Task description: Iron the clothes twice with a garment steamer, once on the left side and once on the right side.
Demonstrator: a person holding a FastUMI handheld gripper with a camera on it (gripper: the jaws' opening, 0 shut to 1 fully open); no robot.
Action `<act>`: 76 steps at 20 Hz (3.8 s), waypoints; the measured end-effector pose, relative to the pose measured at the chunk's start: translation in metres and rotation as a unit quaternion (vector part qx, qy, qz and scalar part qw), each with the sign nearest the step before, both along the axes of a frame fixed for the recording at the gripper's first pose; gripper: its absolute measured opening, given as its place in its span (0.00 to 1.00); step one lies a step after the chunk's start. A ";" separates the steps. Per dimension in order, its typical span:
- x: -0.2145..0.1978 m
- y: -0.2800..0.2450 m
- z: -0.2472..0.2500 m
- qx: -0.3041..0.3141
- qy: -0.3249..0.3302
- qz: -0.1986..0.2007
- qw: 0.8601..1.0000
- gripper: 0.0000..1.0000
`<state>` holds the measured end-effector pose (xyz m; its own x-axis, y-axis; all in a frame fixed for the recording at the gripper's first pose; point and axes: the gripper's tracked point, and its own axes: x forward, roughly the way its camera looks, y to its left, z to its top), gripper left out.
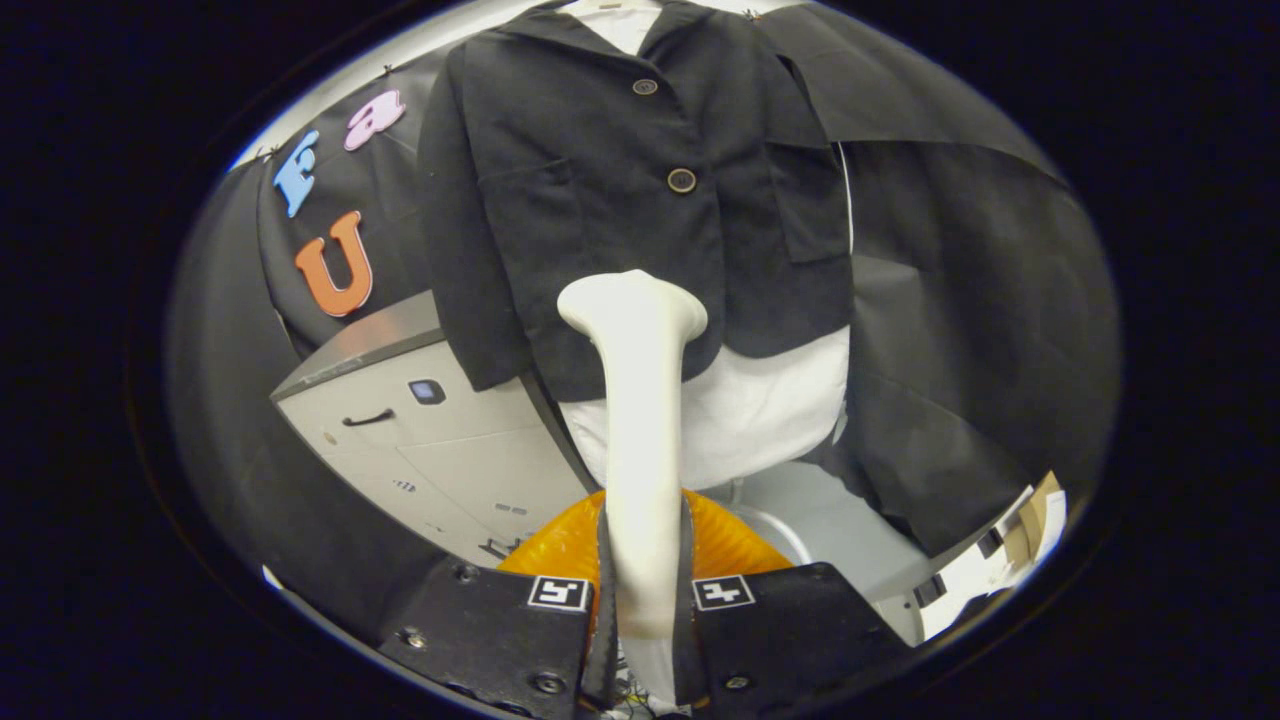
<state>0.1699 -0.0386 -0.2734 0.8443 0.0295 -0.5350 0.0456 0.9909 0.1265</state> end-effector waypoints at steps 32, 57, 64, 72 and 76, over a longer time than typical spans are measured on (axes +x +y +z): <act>0.040 -0.149 0.364 0.095 -0.251 -0.025 0.963 0.24; 0.115 -0.142 0.388 0.099 -0.239 0.010 0.966 0.24; 0.104 -0.140 0.355 0.098 -0.220 0.012 0.970 0.25; 0.089 -0.139 0.308 0.087 -0.188 0.014 0.978 0.24; 0.084 -0.141 0.286 0.078 -0.172 0.012 0.982 0.25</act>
